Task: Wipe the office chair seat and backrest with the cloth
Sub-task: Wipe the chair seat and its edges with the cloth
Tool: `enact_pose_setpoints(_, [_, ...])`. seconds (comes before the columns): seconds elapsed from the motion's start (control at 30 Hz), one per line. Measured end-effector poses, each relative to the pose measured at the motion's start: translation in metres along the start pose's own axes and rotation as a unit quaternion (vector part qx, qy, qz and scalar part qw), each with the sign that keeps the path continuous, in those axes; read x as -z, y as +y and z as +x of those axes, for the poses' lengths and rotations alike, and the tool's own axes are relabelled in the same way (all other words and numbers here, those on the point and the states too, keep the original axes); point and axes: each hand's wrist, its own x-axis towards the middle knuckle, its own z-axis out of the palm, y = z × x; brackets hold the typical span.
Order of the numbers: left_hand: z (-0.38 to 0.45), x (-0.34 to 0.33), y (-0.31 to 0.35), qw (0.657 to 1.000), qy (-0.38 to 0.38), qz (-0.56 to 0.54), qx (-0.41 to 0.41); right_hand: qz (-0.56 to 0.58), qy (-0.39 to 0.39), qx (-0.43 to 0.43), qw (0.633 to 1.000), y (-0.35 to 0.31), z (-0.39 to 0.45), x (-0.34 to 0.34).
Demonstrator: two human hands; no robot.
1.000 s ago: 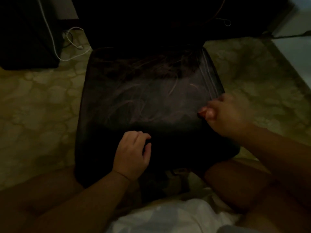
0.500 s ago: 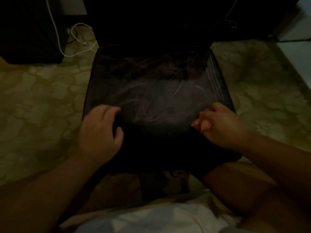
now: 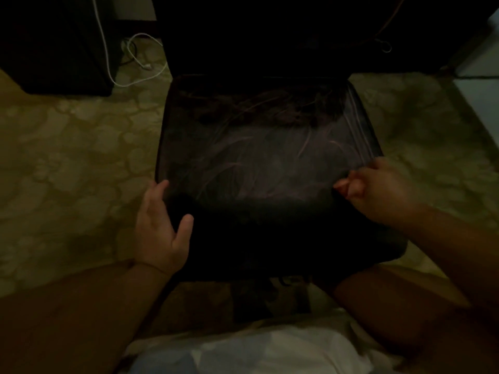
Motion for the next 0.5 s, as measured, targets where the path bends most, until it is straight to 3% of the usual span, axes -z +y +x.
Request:
enact_pose_setpoints(0.07, [-0.003, -0.003, -0.001, 1.000, -0.004, 0.004, 0.002, -0.052, 0.013, -0.080, 0.995, -0.022, 0.016, -0.004])
enact_pose_setpoints(0.13, [-0.006, -0.006, -0.001, 1.000, -0.009, 0.009, 0.005, -0.052, 0.002, -0.087, 0.995, -0.054, 0.019, -0.012])
enact_pose_setpoints(0.3, [-0.005, -0.002, 0.002, 1.000, -0.008, 0.023, 0.015, 0.036, -0.092, 0.115, 0.988, -0.067, -0.008, -0.006])
enact_pose_setpoints(0.37, [-0.005, -0.002, 0.003, 1.000, -0.004, 0.020, 0.018, 0.002, -0.095, 0.136, 0.986, -0.048, -0.001, -0.006])
enact_pose_setpoints(0.5, [-0.006, -0.006, 0.002, 1.000, 0.003, 0.021, 0.005, -0.047, -0.035, -0.031, 0.998, -0.039, 0.040, -0.015])
